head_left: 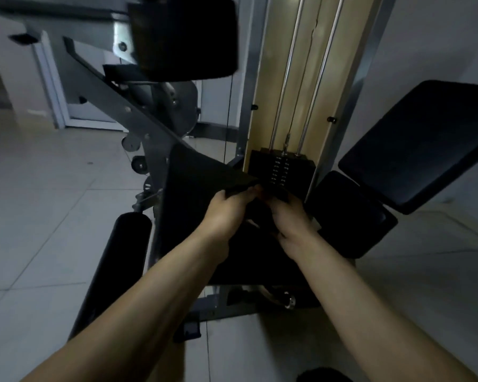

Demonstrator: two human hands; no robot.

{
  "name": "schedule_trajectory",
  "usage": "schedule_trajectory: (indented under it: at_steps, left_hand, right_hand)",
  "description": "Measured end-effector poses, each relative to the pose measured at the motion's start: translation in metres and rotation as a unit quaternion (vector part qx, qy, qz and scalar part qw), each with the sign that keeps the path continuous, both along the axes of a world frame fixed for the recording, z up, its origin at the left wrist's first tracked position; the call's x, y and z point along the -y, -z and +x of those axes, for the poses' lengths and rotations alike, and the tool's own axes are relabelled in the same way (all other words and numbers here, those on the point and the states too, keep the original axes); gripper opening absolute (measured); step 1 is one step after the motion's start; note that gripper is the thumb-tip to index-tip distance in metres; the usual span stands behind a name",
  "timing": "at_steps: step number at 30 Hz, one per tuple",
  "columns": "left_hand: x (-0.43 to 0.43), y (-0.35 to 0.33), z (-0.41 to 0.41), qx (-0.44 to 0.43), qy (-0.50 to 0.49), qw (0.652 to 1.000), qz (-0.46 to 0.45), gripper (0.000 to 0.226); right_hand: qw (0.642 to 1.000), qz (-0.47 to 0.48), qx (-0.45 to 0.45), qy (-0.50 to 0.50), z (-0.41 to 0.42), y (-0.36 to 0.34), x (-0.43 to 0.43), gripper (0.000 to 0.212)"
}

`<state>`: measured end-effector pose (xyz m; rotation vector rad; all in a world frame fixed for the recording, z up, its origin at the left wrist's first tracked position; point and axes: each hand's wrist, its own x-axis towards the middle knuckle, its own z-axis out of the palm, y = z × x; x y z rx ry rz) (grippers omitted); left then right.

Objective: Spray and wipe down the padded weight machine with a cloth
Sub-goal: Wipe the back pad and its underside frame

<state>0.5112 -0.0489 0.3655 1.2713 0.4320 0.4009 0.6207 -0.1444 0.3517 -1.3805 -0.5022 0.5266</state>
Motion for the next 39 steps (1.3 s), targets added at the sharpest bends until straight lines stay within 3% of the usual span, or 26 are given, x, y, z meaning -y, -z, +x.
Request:
schedule_trajectory:
  at_steps: [3, 5, 10, 13, 16, 20, 22, 25, 30, 35, 39]
  left_hand:
    - [0.016, -0.011, 0.048, -0.047, -0.058, 0.992, -0.098, 0.023]
    - [0.031, -0.018, 0.093, -0.074, -0.114, 0.987, -0.087, 0.021]
    - [0.066, -0.051, 0.150, -0.120, -0.171, 0.975, 0.079, 0.036]
    - [0.084, -0.102, 0.169, -0.135, -0.152, 0.968, 0.149, 0.051]
    - [0.102, -0.162, 0.181, -0.167, -0.119, 0.955, 0.212, 0.051]
    - [0.111, -0.262, 0.193, -0.174, -0.116, 0.958, 0.194, 0.048]
    - [0.103, -0.313, 0.191, -0.192, -0.109, 0.944, 0.243, 0.066]
    - [0.083, -0.386, 0.173, -0.227, -0.103, 0.898, 0.363, 0.095]
    - [0.056, -0.479, 0.127, -0.188, -0.207, 0.856, 0.435, 0.070]
    - [0.001, -0.544, 0.067, -0.161, -0.345, 0.842, 0.382, 0.050]
    - [-0.066, -0.566, 0.018, -0.160, -0.436, 0.847, 0.256, 0.046]
  right_hand:
    - [1.000, 0.001, 0.008, -0.003, 0.042, -0.002, 0.006, 0.008]
    - [1.000, 0.003, -0.009, -0.010, 0.078, -0.005, 0.014, 0.012]
    - [0.975, -0.018, -0.223, 0.011, 0.127, -0.040, 0.034, 0.045]
    - [0.934, -0.012, -0.355, 0.017, 0.147, -0.087, 0.058, 0.040]
    - [0.918, -0.021, -0.396, 0.000, 0.159, -0.144, 0.079, 0.033]
    - [0.922, -0.024, -0.383, -0.058, 0.175, -0.239, 0.084, 0.015]
    - [0.918, -0.025, -0.383, -0.098, 0.178, -0.296, 0.079, 0.021]
    - [0.915, -0.023, -0.372, -0.154, 0.172, -0.384, 0.062, 0.014]
    - [0.905, -0.012, -0.332, -0.264, 0.138, -0.471, 0.018, 0.029]
    - [0.890, -0.029, -0.316, -0.328, 0.094, -0.517, -0.049, 0.024]
    - [0.943, -0.090, -0.134, -0.290, 0.058, -0.528, -0.116, 0.013]
